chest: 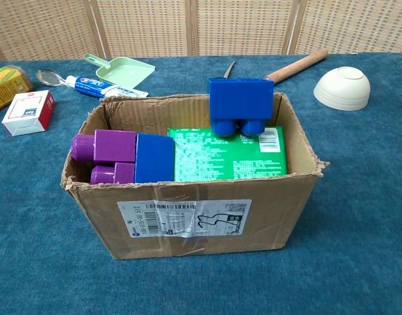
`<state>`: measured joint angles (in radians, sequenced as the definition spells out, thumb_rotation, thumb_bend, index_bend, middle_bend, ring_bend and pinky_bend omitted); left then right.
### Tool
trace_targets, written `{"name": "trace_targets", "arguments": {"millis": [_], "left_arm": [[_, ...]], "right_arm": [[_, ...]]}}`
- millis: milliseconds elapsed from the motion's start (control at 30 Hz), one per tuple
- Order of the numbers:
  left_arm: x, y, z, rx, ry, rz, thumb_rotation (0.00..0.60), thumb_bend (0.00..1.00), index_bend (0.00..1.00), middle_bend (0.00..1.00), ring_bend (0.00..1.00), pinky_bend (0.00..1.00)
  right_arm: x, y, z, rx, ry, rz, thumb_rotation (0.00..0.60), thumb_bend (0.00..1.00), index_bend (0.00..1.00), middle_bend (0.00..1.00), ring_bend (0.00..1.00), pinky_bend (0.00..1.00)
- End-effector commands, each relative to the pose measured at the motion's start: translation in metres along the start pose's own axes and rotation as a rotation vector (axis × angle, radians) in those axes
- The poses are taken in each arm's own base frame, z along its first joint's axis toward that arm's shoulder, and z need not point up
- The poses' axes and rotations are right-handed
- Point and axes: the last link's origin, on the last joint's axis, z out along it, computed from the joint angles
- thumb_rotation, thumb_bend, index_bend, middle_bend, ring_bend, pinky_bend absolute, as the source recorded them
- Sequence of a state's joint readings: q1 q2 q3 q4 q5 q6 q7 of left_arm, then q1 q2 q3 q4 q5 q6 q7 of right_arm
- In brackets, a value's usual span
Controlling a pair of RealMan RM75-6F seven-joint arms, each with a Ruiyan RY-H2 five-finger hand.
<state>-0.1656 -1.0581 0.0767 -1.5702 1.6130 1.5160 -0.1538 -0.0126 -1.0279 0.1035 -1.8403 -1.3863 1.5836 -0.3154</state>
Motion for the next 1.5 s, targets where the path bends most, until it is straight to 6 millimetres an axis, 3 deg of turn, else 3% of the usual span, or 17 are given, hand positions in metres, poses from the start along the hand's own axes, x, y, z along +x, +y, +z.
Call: {"name": "trace_targets", "arguments": {"millis": [33,133,233,433,567,700,1067,1500], "left_arm": [[0.0,0.0,0.001,-0.001,0.001,-0.002,0.6,0.23,0.01,0.0,0.0,0.0],[0.0,0.001,0.003,-0.009,0.002,0.002,0.6,0.22,0.01,0.0,0.0,0.0],[-0.001,0.006,0.019,-0.069,0.001,0.031,0.6,0.23,0.02,0.0,0.0,0.0],[0.002,0.025,0.087,-0.267,-0.021,0.111,0.6,0.23,0.05,0.0,0.0,0.02],[0.001,0.05,0.133,-0.403,-0.007,0.17,0.6,0.22,0.08,0.0,0.0,0.06],[-0.011,0.081,0.164,-0.494,-0.053,0.239,0.6,0.22,0.11,0.0,0.0,0.04],[-0.055,0.158,0.208,-0.609,-0.165,0.418,0.6,0.23,0.15,0.0,0.0,0.05],[-0.081,0.202,0.239,-0.652,-0.205,0.528,0.6,0.22,0.21,0.0,0.0,0.14]], "right_arm": [[0.0,0.0,0.0,-0.002,-0.004,0.002,0.6,0.0,0.05,0.0,0.0,0.0],[0.0,0.001,0.0,-0.005,-0.005,0.004,0.6,0.0,0.05,0.0,0.0,0.0],[0.0,0.0,0.0,-0.004,-0.008,0.012,0.6,0.0,0.06,0.0,0.0,0.0],[0.002,-0.002,-0.003,0.009,-0.013,0.02,0.6,0.0,0.06,0.0,0.0,0.0],[0.005,-0.001,-0.005,0.004,-0.003,0.035,0.6,0.0,0.06,0.0,0.0,0.0],[0.008,0.002,-0.007,-0.002,0.003,0.044,0.6,0.0,0.06,0.0,0.0,0.0],[0.012,0.007,-0.008,-0.013,0.006,0.061,0.6,0.0,0.06,0.0,0.0,0.0],[0.01,0.009,-0.008,-0.012,-0.009,0.06,0.6,0.0,0.07,0.0,0.0,0.0]]}}
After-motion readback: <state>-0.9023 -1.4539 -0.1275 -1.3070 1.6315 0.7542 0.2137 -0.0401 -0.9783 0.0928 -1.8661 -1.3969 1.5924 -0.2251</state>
